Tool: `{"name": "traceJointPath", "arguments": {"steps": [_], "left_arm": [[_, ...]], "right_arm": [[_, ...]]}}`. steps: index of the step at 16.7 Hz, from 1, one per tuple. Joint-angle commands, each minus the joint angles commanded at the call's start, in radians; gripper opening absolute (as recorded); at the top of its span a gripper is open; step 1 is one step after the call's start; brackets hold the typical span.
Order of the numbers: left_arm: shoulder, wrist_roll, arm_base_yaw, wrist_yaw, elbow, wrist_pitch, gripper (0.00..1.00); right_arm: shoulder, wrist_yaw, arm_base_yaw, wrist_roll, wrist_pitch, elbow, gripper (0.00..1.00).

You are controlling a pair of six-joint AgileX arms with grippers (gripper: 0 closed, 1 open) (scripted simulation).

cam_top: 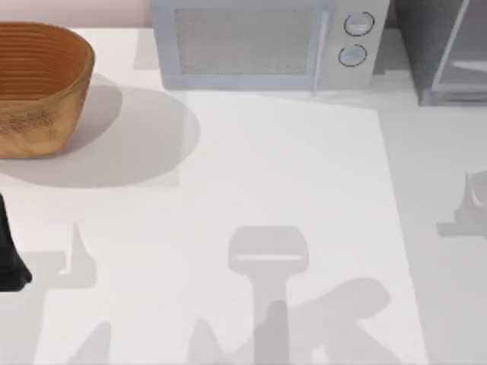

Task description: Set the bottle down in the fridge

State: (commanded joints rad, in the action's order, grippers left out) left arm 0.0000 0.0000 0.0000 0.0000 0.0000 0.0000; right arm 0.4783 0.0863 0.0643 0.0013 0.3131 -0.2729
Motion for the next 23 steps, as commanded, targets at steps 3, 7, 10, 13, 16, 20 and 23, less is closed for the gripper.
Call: {"name": "traceJointPath", "arguments": {"steps": [3,7,10,13,16,20,23], "left_arm": [[0.0,0.0,0.0,0.0,0.0,0.0,1.0],[0.0,0.0,0.0,0.0,0.0,0.0,1.0],[0.0,0.0,0.0,0.0,0.0,0.0,1.0],[0.0,0.0,0.0,0.0,0.0,0.0,1.0],[0.0,0.0,0.0,0.0,0.0,0.0,1.0],[0.0,0.0,0.0,0.0,0.0,0.0,1.0],[0.0,0.0,0.0,0.0,0.0,0.0,1.0]], "right_arm": [[0.338,0.036,0.045,0.0,0.17,-0.148,0.01],[0.836,0.084,0.107,0.003,0.402,-0.349,0.01],[1.171,0.116,0.15,0.006,0.561,-0.488,0.01],[1.419,0.143,0.184,0.009,0.692,-0.603,0.01],[1.573,0.162,0.207,0.012,0.781,-0.68,0.01],[1.632,0.17,0.216,0.013,0.816,-0.71,0.01],[1.631,0.169,0.21,0.014,0.813,-0.705,0.01]]}}
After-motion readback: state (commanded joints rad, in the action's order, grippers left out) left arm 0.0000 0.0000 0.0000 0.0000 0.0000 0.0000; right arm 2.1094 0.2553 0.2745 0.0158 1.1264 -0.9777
